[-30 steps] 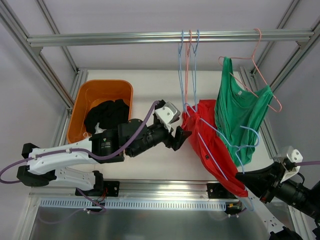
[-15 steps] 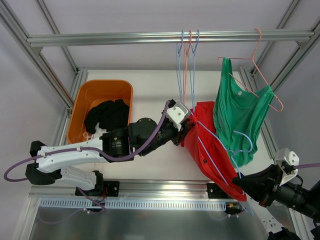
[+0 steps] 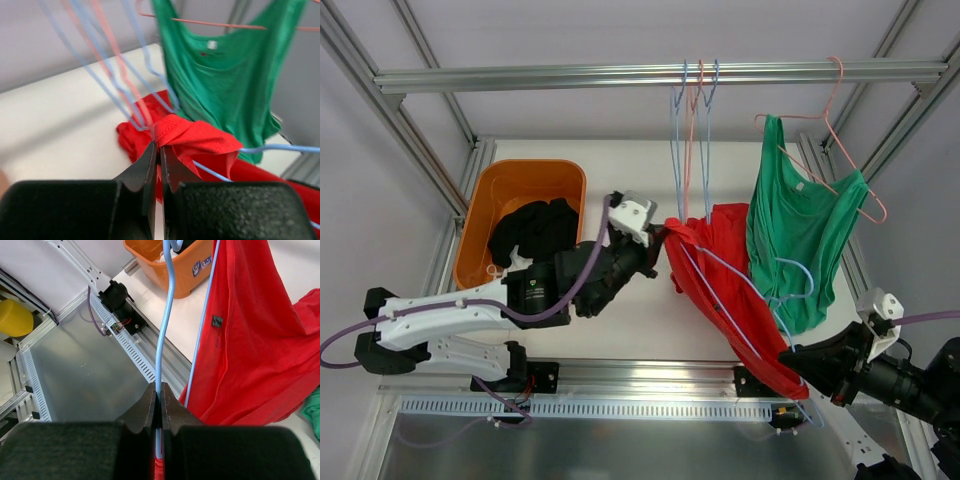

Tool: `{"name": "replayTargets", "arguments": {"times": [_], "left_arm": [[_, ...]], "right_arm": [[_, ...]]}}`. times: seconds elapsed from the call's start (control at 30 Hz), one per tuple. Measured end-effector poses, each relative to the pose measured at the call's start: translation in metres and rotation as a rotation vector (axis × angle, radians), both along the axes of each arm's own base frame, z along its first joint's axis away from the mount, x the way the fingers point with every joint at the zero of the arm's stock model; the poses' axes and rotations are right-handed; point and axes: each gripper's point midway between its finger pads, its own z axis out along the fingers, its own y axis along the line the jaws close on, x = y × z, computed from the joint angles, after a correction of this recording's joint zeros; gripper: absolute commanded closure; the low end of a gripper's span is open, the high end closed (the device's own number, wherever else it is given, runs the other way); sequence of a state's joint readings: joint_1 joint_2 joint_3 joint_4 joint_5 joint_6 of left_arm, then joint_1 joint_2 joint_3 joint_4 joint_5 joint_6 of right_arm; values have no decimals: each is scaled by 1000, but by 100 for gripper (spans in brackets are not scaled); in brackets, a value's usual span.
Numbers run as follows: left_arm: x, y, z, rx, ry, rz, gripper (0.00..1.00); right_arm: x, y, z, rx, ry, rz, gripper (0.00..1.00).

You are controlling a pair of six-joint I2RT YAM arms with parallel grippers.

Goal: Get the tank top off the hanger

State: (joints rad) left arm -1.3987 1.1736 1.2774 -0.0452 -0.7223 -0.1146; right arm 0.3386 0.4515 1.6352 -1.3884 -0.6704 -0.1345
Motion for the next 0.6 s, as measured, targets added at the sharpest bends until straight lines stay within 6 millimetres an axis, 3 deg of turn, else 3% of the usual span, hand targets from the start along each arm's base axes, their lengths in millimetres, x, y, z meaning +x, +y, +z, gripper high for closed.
{"name": "replayTargets", "arguments": {"times": [0.2, 0.33, 0.47, 0.6], "left_arm": [[15, 81, 8, -167, 40, 261, 100], [18, 122, 14, -261, 51, 365, 100], [16, 133, 13, -293, 58, 367, 100], [0, 110, 0, -270, 70, 187, 100]], "right_arm": [[3, 1, -11, -21, 40, 40, 100], [-8, 5, -10, -9, 40, 139, 100], [-22, 9, -6, 13, 36, 228, 100], [-17, 18, 7, 62, -25, 229, 100]]}}
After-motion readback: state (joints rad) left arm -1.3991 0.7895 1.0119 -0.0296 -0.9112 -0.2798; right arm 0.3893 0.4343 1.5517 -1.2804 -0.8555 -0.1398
